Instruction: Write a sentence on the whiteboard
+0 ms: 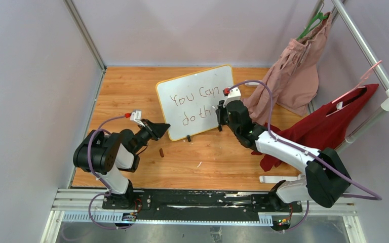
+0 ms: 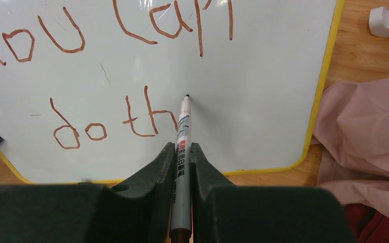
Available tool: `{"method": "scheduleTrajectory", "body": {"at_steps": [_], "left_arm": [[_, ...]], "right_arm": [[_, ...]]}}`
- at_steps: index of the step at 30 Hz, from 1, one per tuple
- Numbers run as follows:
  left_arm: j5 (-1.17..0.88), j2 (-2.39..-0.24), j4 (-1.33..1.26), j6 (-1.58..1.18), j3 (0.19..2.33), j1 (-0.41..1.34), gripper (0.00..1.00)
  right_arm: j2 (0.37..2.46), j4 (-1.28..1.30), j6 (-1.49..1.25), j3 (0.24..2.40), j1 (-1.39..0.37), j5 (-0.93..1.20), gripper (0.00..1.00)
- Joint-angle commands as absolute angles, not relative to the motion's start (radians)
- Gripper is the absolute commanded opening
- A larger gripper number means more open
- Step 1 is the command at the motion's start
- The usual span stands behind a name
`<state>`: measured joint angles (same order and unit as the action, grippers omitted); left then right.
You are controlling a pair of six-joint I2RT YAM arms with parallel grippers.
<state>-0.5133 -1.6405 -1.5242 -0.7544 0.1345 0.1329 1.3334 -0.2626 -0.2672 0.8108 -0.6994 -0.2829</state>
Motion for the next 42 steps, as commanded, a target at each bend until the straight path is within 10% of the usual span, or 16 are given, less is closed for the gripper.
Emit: {"method": "scheduleTrajectory", "body": {"at_steps": [1, 42], "left_arm": [[-0.494, -1.62, -1.571, -0.736, 0.128, 0.133, 0.0], [-0.492, -1.618, -1.571, -0.736, 0.127, 0.133, 0.0]], "right_arm": [[1.344, -0.278, -0.281, 0.84, -0.68, -0.281, 0.0], [1.273, -0.199, -0.303, 0.78, -0.679, -0.232, 0.0]]}}
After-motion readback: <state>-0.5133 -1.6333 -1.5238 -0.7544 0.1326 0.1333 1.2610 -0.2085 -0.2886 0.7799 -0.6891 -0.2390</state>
